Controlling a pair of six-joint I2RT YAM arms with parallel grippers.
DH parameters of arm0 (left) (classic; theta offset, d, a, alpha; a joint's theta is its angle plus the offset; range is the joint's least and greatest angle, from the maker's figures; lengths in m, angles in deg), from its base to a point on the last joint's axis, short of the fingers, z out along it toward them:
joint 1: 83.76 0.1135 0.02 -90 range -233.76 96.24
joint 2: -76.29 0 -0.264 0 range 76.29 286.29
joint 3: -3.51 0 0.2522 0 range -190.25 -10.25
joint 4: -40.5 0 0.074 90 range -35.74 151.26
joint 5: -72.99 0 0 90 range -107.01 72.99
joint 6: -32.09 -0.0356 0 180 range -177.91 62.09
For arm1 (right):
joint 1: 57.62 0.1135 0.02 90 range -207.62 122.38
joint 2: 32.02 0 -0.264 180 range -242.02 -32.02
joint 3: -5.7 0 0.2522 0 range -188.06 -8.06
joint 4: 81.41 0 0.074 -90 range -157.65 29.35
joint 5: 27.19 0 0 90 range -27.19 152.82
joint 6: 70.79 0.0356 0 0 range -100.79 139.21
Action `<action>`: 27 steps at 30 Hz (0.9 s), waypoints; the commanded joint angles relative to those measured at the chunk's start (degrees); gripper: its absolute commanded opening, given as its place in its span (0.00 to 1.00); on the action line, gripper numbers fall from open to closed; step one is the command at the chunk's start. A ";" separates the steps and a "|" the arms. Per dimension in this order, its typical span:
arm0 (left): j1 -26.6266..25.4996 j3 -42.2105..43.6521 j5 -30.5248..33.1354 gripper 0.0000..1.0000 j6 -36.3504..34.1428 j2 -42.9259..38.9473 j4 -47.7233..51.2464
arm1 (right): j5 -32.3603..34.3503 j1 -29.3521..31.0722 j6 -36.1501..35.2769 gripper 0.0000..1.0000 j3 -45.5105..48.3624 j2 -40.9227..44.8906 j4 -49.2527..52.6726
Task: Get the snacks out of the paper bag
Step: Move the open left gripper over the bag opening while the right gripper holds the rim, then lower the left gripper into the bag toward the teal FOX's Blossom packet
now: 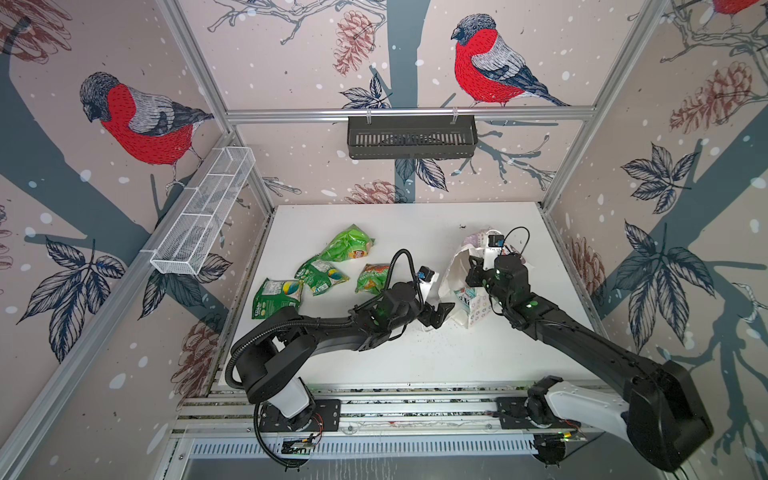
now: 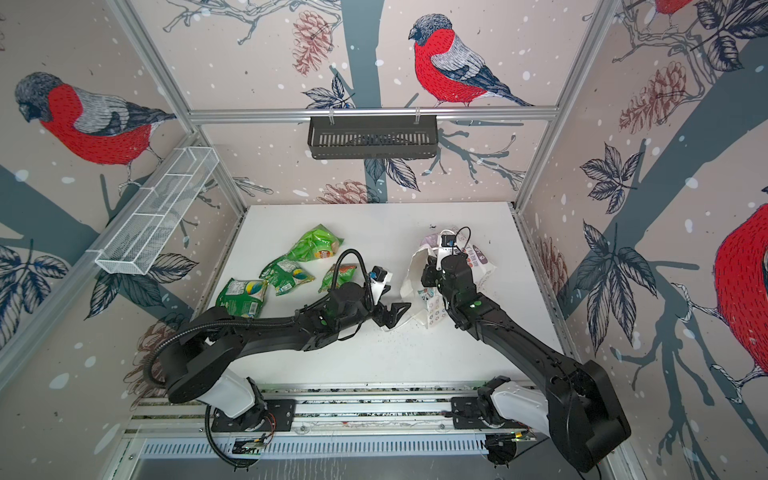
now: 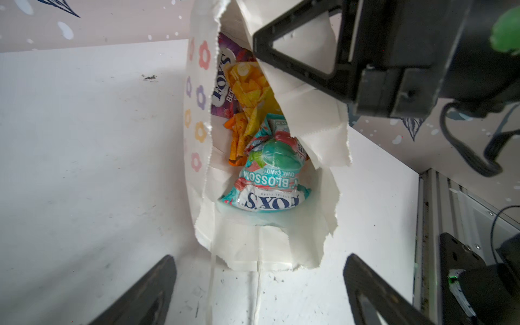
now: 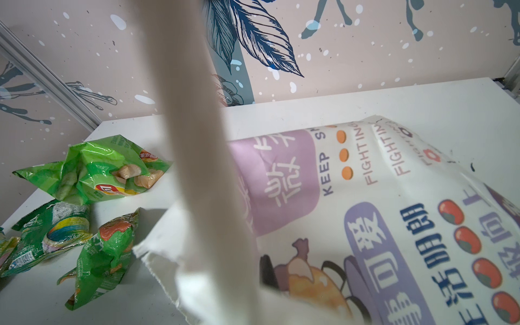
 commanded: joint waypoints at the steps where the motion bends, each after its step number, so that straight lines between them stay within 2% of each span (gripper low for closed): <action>1: -0.10 -1.24 -2.80 0.93 -1.53 1.55 -3.48 | -1.01 -0.38 0.82 0.02 0.19 0.34 -1.33; 10: -0.80 -2.63 -10.11 0.89 -2.41 5.58 -7.75 | -1.99 -1.07 0.91 0.02 1.09 0.98 -1.77; 19: -0.80 -6.96 -7.40 0.85 -3.95 10.46 -4.20 | -3.67 -1.29 0.15 0.05 1.27 2.80 -1.14; 24: -0.80 -9.63 -5.81 0.82 -4.87 12.58 -2.75 | -5.20 -0.89 -1.66 0.06 -0.36 3.11 3.76; 27: -0.80 -10.74 -5.35 0.81 -4.96 13.73 -2.67 | -3.04 -0.31 -2.62 0.06 -1.49 2.83 7.72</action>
